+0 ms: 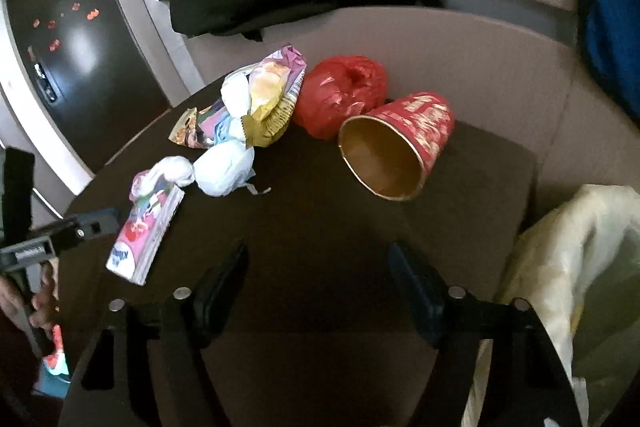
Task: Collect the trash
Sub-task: 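Grasp the white tissue with the left tool while the right tool grasps the pink tissue pack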
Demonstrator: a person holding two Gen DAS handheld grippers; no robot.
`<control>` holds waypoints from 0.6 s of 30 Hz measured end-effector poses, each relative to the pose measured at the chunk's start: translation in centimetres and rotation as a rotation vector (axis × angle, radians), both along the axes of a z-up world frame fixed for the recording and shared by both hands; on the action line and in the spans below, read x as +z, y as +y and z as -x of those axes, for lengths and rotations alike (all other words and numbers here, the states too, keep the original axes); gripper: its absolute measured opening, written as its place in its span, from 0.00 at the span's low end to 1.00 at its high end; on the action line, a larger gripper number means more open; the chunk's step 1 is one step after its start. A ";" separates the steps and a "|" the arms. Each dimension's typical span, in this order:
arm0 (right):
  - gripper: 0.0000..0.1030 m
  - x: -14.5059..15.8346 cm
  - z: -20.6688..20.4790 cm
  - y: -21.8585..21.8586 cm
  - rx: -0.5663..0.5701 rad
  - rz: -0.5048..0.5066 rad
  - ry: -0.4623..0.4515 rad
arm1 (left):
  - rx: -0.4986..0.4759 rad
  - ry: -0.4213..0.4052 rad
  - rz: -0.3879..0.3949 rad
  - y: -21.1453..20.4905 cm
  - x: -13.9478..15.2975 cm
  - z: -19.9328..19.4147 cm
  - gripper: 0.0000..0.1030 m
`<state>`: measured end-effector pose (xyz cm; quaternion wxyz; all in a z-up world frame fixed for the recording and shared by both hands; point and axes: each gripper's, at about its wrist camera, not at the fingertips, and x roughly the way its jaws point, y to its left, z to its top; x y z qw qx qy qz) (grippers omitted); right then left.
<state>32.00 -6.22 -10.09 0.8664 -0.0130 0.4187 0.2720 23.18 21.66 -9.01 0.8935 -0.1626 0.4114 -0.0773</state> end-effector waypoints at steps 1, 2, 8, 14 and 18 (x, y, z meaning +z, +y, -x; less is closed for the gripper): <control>0.74 0.1 0.0 0.1 -0.022 0.034 -0.033 | 0.006 -0.003 -0.010 0.0 0.0 0.2 0.38; 0.74 0.3 -0.2 0.2 -0.052 0.075 -0.065 | 0.015 -0.007 -0.015 0.0 0.0 0.4 0.38; 0.74 -0.9 -2.7 -0.9 -0.128 0.019 -0.011 | 0.110 -0.050 0.011 1.6 0.1 1.4 0.38; 0.74 -2.7 -3.2 0.3 -0.059 -0.046 0.090 | 0.110 -0.073 0.019 3.0 -0.1 -0.9 0.42; 0.74 -3.3 -3.0 1.0 -0.044 -0.055 0.109 | -0.057 -0.088 -0.113 1.0 0.1 -4.5 0.43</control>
